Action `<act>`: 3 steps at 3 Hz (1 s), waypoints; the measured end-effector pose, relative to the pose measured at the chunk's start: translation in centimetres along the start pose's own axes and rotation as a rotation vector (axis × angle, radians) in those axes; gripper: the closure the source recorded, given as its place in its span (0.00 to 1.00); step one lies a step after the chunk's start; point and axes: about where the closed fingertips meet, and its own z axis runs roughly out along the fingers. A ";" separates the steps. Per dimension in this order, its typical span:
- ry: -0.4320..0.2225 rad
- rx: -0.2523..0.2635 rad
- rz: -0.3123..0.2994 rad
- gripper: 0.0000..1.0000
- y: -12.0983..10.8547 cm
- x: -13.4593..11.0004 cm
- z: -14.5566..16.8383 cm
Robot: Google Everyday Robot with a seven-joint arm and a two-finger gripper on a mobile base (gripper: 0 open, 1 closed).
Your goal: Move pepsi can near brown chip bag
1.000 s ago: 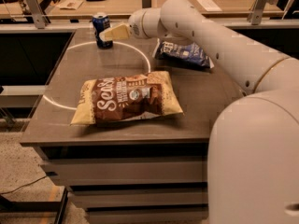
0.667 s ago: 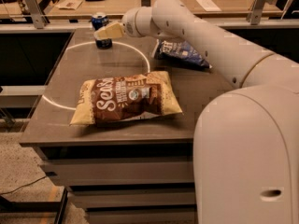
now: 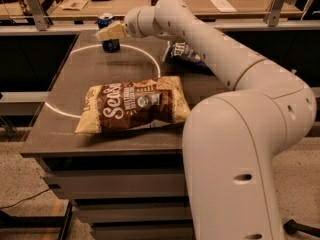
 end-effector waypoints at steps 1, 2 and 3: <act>0.064 -0.100 0.058 0.00 3.1 2.5 7.2; 0.156 -0.232 0.183 0.00 11.6 4.7 17.4; 0.165 -0.241 0.196 0.00 12.3 4.4 18.2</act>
Offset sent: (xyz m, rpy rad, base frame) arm 0.5378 0.4067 -0.2131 -0.0039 -0.0250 0.0208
